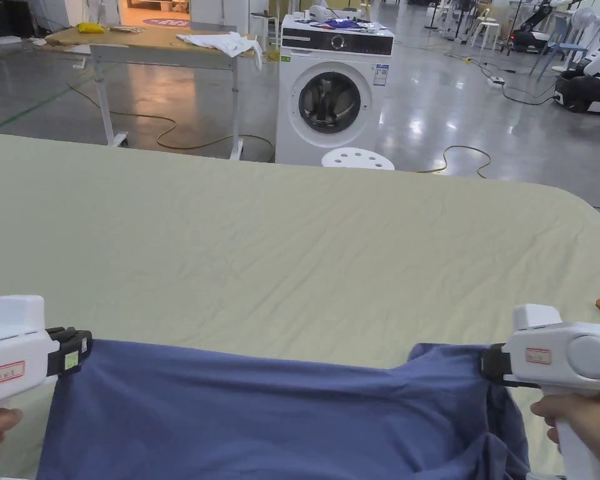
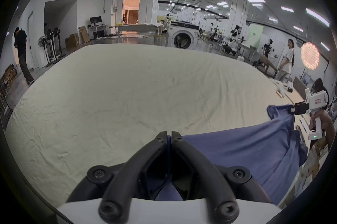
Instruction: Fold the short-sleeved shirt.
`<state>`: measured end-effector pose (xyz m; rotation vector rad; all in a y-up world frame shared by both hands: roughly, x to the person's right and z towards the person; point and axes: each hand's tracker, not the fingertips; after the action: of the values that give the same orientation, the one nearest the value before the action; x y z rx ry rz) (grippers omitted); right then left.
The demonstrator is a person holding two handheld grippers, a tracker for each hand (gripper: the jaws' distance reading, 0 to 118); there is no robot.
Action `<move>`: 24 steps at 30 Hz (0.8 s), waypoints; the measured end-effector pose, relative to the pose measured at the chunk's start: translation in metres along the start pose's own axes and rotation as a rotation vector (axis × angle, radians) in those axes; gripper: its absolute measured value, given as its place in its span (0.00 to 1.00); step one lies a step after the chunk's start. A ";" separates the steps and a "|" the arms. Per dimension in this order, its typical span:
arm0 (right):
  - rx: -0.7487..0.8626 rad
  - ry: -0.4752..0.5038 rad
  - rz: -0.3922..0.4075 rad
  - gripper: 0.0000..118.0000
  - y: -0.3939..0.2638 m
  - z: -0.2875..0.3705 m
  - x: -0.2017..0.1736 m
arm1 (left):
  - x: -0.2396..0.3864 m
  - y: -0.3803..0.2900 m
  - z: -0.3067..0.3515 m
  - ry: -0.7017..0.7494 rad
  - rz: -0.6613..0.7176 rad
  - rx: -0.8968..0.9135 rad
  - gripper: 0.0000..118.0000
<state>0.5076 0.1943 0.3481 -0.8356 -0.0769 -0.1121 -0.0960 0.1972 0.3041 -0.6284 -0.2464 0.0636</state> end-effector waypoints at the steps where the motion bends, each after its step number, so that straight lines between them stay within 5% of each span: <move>1: 0.007 0.004 -0.002 0.01 -0.003 0.014 -0.001 | -0.002 -0.001 0.008 -0.007 0.001 0.012 0.00; 15: 0.041 0.036 0.093 0.01 -0.110 0.146 -0.021 | -0.025 -0.067 0.091 -0.069 0.039 -0.007 0.00; 24: -0.165 -0.008 0.130 0.01 -0.178 0.123 -0.012 | -0.023 -0.126 0.089 -0.044 -0.058 -0.222 0.00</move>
<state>0.4697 0.1683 0.5604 -1.0038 -0.0209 0.0082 -0.1427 0.1427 0.4428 -0.8407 -0.3172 -0.0059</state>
